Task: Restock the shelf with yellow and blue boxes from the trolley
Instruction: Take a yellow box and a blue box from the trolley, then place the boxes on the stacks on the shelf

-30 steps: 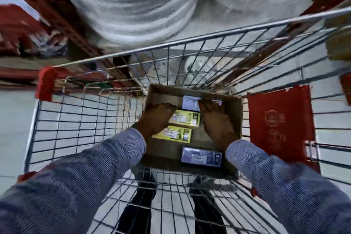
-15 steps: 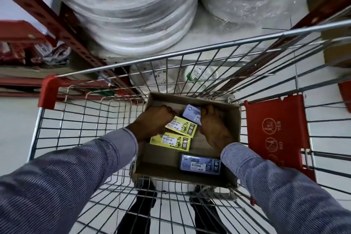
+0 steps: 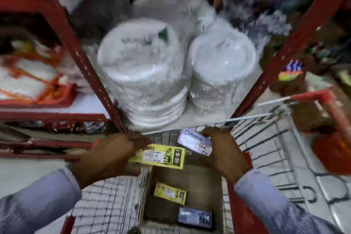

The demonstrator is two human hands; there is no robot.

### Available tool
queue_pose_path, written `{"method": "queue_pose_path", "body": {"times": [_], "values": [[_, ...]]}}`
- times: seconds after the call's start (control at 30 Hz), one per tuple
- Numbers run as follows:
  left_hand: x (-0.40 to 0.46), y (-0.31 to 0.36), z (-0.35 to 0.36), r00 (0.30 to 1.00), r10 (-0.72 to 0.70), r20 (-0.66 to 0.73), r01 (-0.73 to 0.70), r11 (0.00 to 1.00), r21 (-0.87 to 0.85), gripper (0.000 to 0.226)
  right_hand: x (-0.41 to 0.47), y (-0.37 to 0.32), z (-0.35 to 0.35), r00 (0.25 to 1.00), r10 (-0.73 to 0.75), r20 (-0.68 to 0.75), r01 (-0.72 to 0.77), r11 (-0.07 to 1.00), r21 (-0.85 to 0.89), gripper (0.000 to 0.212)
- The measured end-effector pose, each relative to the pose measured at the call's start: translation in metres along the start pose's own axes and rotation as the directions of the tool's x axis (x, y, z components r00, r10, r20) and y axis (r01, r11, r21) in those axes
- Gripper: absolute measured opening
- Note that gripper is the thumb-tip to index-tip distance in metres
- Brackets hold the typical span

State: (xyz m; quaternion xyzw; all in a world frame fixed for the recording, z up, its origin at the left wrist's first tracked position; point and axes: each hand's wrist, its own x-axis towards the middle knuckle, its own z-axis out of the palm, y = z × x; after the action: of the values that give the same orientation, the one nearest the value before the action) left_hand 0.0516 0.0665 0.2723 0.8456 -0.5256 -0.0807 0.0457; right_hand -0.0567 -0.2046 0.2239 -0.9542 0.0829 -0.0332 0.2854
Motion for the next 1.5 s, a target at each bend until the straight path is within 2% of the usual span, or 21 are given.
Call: {"method": "queue_pose_path", "body": {"times": [0.13,0.27,0.4,0.5,0.53,0.6,0.7,0.87,1.07,1.2,1.5], "values": [[-0.026,0.006,-0.104,0.974,-0.015,-0.224,0.028,0.998,0.054,0.059,0.004,-0.073,-0.107,0.987,-0.107,-0.12,0.1,0.993,-0.066,0.043],[-0.043,0.017,-0.194,0.932,-0.014,-0.363,0.079,0.983,0.164,0.065,0.006,-0.132,-0.197,0.957,-0.19,-0.221,0.16,0.976,-0.145,0.052],[-0.053,0.03,-0.274,0.873,0.005,-0.488,0.104,0.975,0.197,0.072,0.002,-0.179,-0.278,0.9,-0.267,-0.344,0.215,0.96,-0.182,0.046],[-0.052,0.033,-0.312,0.832,0.025,-0.555,0.117,0.969,0.219,0.074,0.003,-0.199,-0.318,0.855,-0.326,-0.402,0.245,0.939,-0.24,0.047],[-0.051,0.033,-0.325,0.799,0.027,-0.601,0.135,0.965,0.223,0.075,0.006,-0.202,-0.333,0.836,-0.336,-0.434,0.238,0.935,-0.264,0.05],[-0.045,0.034,-0.343,0.75,0.02,-0.661,0.155,0.966,0.205,0.07,0.013,-0.206,-0.353,0.806,-0.354,-0.474,0.235,0.927,-0.293,0.058],[-0.03,0.033,-0.37,0.701,0.025,-0.713,0.196,0.954,0.226,0.066,0.027,-0.209,-0.38,0.757,-0.369,-0.539,0.208,0.918,-0.337,0.057],[0.02,0.013,-0.396,0.691,0.011,-0.722,0.209,0.954,0.215,0.066,0.061,-0.209,-0.403,0.74,-0.378,-0.557,0.144,0.897,-0.418,0.053],[0.066,-0.005,-0.405,0.707,-0.004,-0.707,0.205,0.958,0.2,0.062,0.105,-0.204,-0.397,0.779,-0.376,-0.502,0.101,0.866,-0.49,0.053],[0.08,-0.019,-0.405,0.742,-0.026,-0.67,0.2,0.962,0.185,0.06,0.124,-0.198,-0.39,0.801,-0.386,-0.457,0.103,0.842,-0.53,0.052],[0.084,-0.026,-0.4,0.749,-0.053,-0.661,0.225,0.958,0.178,0.053,0.135,-0.193,-0.387,0.817,-0.346,-0.462,0.065,0.851,-0.522,0.051]]}}
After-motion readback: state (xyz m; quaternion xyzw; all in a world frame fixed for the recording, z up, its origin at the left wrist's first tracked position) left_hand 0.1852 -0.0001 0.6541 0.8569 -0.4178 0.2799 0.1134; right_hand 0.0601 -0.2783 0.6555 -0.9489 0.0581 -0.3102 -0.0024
